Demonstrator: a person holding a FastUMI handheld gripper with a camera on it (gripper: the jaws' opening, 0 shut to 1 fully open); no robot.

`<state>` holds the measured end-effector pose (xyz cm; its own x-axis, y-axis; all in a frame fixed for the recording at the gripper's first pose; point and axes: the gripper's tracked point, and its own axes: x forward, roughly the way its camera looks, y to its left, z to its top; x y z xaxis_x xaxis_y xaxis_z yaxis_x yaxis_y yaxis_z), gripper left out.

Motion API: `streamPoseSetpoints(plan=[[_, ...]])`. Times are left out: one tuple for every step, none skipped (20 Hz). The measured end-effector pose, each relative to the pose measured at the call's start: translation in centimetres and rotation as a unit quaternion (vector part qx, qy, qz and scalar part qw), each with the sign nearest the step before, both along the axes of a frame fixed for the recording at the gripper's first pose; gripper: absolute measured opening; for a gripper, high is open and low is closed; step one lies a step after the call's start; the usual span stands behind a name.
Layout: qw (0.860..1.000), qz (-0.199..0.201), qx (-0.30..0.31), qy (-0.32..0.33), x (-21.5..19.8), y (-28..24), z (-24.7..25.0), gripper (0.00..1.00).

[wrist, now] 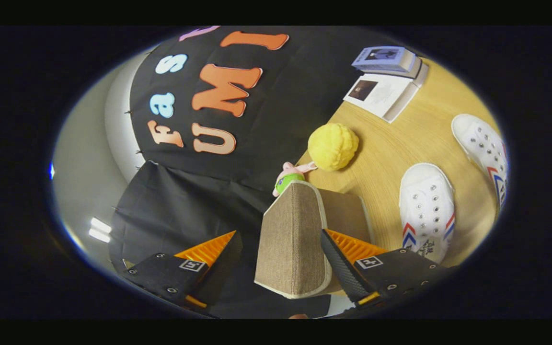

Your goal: Open the storage box then place both shoes into the box .Put the left shoe in first, then the right shoe, with the right side of both shoes facing outward in a uniform manner.

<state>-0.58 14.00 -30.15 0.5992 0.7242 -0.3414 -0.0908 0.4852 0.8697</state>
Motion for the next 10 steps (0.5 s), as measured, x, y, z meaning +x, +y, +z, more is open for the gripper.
streamPoseSetpoints(plan=[[1.000, -0.001, 0.008, 0.009, 0.0, 0.3, -0.4, 0.98], [1.000, -0.001, 0.015, 0.017, 0.1, 0.5, -1.0, 0.98], [1.000, -0.001, 0.019, 0.024, 0.0, 0.7, -1.5, 0.98], [0.999, -0.002, 0.019, 0.033, 0.0, 0.8, -2.2, 0.98], [0.999, -0.002, 0.020, 0.042, -0.1, 0.9, -3.0, 0.98], [0.999, -0.001, 0.022, 0.050, -0.3, 1.1, -3.6, 0.98], [0.998, 0.001, 0.029, 0.058, -0.3, 1.4, -4.0, 0.98], [0.997, 0.004, 0.040, 0.067, -0.5, 1.6, -4.3, 0.98], [0.996, 0.006, 0.053, 0.076, -0.6, 2.0, -4.5, 0.98], [0.994, 0.006, 0.068, 0.083, -0.7, 2.2, -4.6, 0.98]])
